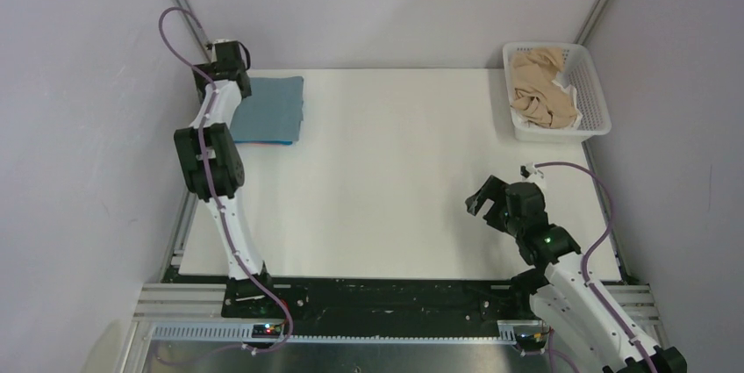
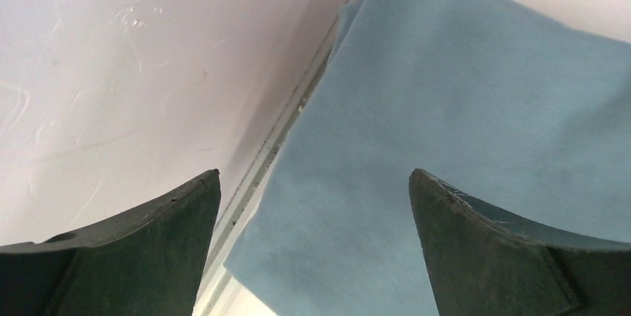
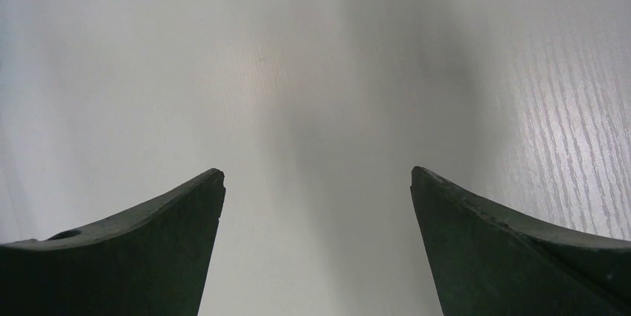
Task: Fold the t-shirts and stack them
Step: Put the neatly folded tshirt into the corner of the board with the left arm, then reset both arms
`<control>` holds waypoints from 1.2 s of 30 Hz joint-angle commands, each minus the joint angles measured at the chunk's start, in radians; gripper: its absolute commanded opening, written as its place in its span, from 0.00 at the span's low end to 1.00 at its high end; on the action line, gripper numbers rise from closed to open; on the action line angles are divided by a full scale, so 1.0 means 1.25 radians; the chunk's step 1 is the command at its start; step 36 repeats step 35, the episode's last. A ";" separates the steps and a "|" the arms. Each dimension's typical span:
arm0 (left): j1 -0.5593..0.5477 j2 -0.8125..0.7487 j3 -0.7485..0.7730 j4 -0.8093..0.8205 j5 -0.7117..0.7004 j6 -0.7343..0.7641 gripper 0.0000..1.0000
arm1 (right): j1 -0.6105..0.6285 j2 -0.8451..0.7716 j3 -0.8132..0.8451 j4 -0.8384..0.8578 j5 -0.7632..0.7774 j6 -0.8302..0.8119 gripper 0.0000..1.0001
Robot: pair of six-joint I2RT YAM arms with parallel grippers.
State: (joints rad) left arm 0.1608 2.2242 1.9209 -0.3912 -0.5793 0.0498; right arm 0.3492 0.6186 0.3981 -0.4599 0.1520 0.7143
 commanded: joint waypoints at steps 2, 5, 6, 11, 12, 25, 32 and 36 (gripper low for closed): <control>-0.055 -0.204 -0.057 0.025 0.066 -0.163 1.00 | -0.004 -0.016 0.022 -0.007 0.010 0.004 1.00; -0.100 -0.300 -0.106 0.025 0.156 -0.271 1.00 | -0.003 -0.018 0.027 -0.016 0.007 0.002 1.00; -0.116 -0.324 -0.148 0.026 0.179 -0.301 1.00 | -0.003 -0.020 0.029 -0.021 0.002 -0.002 1.00; -0.184 -0.510 -0.334 0.068 0.341 -0.456 1.00 | 0.006 -0.049 0.029 -0.052 0.013 -0.008 1.00; -0.208 -0.537 -0.409 0.081 0.344 -0.467 1.00 | 0.009 -0.053 0.030 -0.066 0.025 -0.009 1.00; -0.567 -1.303 -1.246 0.231 0.330 -0.525 1.00 | 0.044 -0.131 0.004 -0.068 0.095 -0.046 1.00; -0.569 -1.537 -1.328 0.158 0.339 -0.532 1.00 | 0.050 -0.168 -0.034 -0.066 0.109 -0.039 1.00; -0.568 -1.547 -1.326 0.125 0.334 -0.535 1.00 | 0.052 -0.195 -0.037 -0.072 0.111 -0.036 1.00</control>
